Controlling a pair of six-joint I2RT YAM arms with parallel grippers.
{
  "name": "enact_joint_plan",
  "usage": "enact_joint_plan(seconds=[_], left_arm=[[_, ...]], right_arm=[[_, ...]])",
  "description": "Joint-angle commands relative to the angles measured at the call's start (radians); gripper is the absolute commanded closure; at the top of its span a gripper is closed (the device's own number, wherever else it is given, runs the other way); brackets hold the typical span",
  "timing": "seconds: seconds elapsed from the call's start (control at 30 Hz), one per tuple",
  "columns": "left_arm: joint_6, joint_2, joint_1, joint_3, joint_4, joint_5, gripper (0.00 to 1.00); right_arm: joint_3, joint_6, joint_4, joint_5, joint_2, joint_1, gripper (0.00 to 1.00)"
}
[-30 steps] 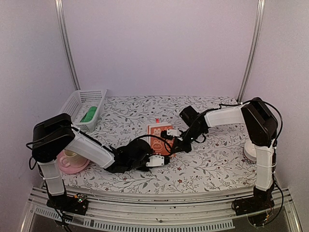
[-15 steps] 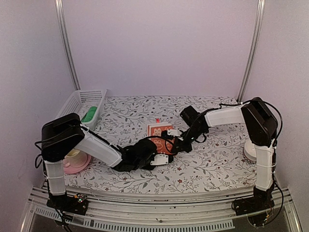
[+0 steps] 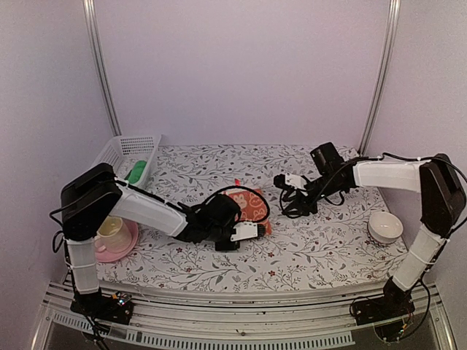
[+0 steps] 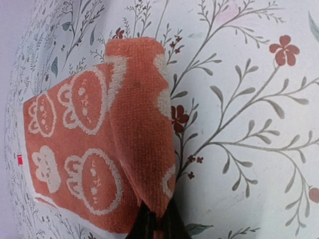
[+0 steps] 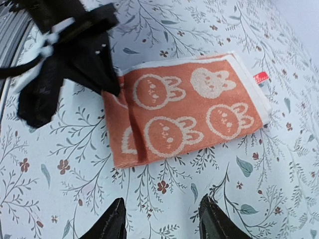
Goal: Roll the towels
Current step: Roll the towel at the center of the board.
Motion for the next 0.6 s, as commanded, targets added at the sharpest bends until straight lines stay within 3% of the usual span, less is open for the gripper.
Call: enact_joint_plan(seconds=[0.0, 0.1, 0.2, 0.57], left_arm=[[-0.104, 0.053, 0.042, 0.072, -0.346, 0.299, 1.0], [-0.134, 0.079, 0.086, 0.153, -0.45, 0.448, 1.0], [-0.159, 0.122, 0.118, 0.227, -0.539, 0.534, 1.0], [-0.184, 0.196, 0.172, 0.322, -0.68, 0.665, 1.0]], right_arm=[[-0.254, -0.165, 0.233, 0.007, -0.236, 0.022, 0.45], [-0.439, -0.287, 0.375, 0.062, -0.36, 0.075, 0.4], [-0.497, -0.33, 0.45, 0.122, -0.376, 0.136, 0.41], [-0.503, -0.277, 0.715, 0.501, -0.125, 0.356, 0.48]])
